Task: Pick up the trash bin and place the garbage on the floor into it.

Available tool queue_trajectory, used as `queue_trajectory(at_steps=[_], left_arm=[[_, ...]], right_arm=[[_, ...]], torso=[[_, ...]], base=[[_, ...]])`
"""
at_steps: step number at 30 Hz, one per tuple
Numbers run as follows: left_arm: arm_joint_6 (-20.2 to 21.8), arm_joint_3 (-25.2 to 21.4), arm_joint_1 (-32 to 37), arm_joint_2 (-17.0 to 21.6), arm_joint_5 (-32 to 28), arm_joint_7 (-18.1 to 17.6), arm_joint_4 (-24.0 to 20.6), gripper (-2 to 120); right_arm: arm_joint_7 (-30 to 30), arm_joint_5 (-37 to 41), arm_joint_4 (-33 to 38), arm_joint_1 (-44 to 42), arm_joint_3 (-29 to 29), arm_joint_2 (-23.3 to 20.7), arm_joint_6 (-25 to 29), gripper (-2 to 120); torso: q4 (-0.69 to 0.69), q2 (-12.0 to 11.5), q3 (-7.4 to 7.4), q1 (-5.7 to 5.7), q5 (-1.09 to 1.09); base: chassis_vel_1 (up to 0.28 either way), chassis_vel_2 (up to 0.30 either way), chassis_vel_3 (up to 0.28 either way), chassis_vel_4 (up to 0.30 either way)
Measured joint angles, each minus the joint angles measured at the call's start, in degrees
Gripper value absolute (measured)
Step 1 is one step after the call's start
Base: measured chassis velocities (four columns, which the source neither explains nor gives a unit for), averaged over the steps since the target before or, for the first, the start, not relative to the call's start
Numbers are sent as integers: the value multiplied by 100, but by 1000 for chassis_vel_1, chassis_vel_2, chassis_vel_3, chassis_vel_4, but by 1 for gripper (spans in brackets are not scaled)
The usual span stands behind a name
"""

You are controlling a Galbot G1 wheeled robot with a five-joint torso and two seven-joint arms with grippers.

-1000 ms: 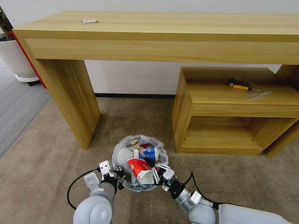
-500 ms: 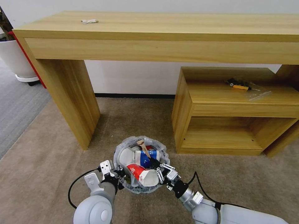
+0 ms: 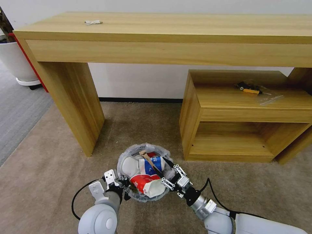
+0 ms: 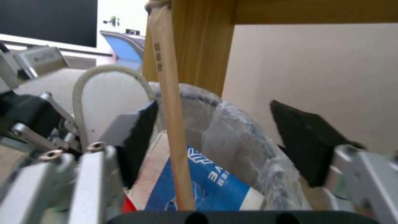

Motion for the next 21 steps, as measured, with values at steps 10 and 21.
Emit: queue_trajectory(at_steps=[10,21], left_arm=[[-2,-137,-88,0,-38,-56,226,0],[21,-341,-100,0,-55,-112,242,0]], right_arm=[[55,71,404,-166,185,-160,-96,100],[21,112,675,-262,434,-396,-88,100]], torso=[[0,0,0,0,-1],[0,0,0,0,0]], base=[[0,0,0,0],[0,0,0,0]])
